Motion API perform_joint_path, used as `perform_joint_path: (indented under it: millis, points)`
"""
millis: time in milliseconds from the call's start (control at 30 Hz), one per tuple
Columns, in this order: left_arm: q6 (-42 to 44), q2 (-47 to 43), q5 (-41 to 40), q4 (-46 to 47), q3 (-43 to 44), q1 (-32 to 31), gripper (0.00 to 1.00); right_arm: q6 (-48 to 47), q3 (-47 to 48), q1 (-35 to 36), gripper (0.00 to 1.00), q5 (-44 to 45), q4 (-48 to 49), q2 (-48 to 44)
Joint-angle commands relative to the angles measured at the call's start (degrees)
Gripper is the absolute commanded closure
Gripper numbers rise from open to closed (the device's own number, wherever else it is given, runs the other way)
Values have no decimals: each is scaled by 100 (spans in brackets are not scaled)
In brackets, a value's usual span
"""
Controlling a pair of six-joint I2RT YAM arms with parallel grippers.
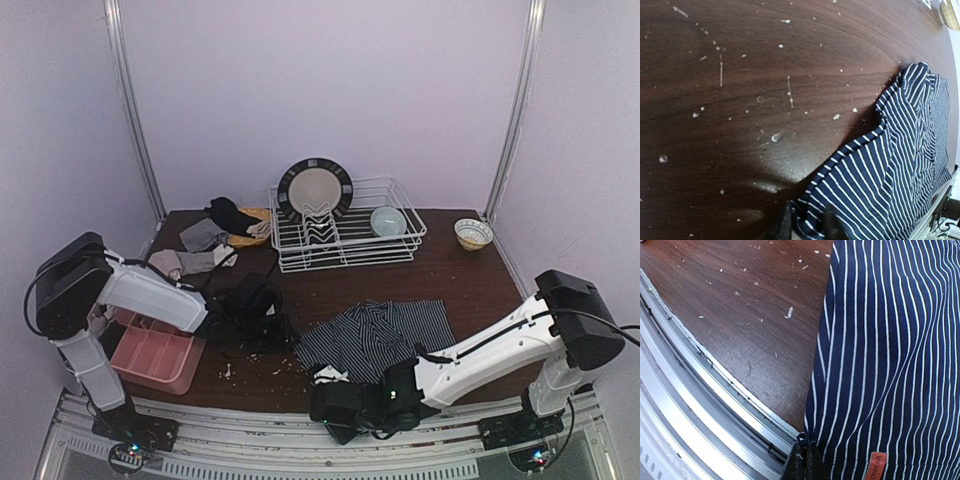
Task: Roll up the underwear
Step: Pick up the underwear from the center of the board.
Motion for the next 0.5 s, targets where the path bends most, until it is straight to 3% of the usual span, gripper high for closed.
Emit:
perform_joint_path:
  millis: [0, 33, 233, 467]
  points:
    - [42, 295, -40, -98, 33, -34, 92, -35, -52, 29, 100, -62, 62, -56]
    - [34, 305, -73, -101, 38, -30, 100, -58, -38, 33, 100, -95, 72, -56]
    - [-84, -408, -597, -265, -415, -32, 100, -319, 204, 76, 100, -464, 222, -12]
    - [82, -2267, -1186, -1943, -607, -45, 100, -540, 1064, 116, 100, -1087, 502, 329]
